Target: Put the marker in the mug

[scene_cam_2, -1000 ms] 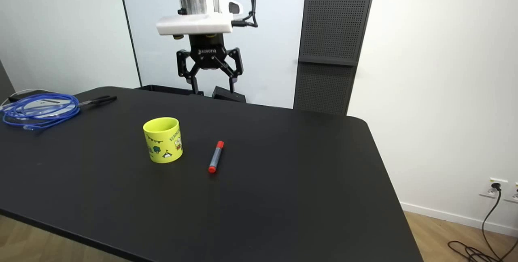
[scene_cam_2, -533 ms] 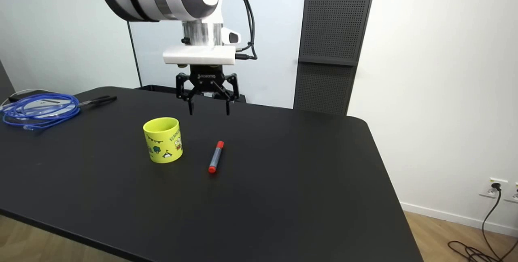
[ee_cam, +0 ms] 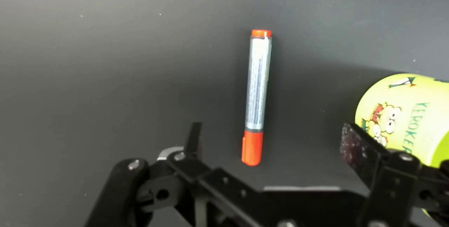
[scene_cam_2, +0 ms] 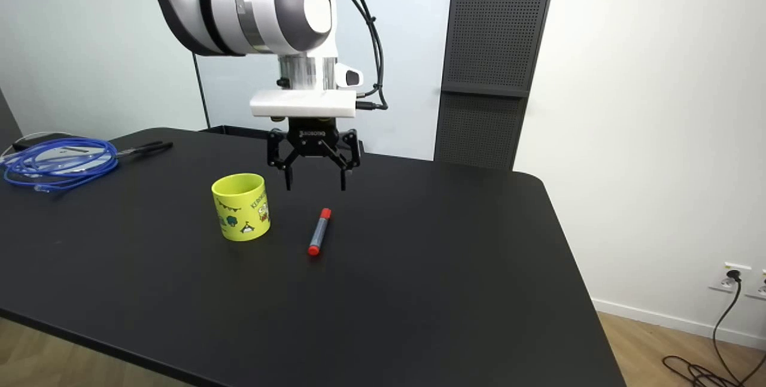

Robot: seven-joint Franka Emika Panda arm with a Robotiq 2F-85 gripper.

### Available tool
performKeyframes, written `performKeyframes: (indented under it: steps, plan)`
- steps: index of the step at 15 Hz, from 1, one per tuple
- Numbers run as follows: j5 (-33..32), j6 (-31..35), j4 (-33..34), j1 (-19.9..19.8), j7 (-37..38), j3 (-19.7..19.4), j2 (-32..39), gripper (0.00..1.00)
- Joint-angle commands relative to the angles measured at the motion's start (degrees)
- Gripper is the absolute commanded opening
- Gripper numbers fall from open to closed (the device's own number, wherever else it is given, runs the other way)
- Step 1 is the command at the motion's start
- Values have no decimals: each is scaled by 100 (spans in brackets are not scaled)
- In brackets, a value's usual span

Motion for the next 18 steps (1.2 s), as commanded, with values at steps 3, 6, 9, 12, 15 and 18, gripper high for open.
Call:
performKeyframes:
  steps: [3,6,9,12,15,18]
  plan:
    - [-286,150,-28,16,215,-101,182,100]
    - [-402,177,3,50,280,-119,308,100]
    - [-483,175,31,56,326,-141,444,100]
    - [-565,147,61,91,407,-179,581,100]
    - [-599,119,74,101,468,-193,677,100]
    - [-631,114,79,105,525,-200,744,75]
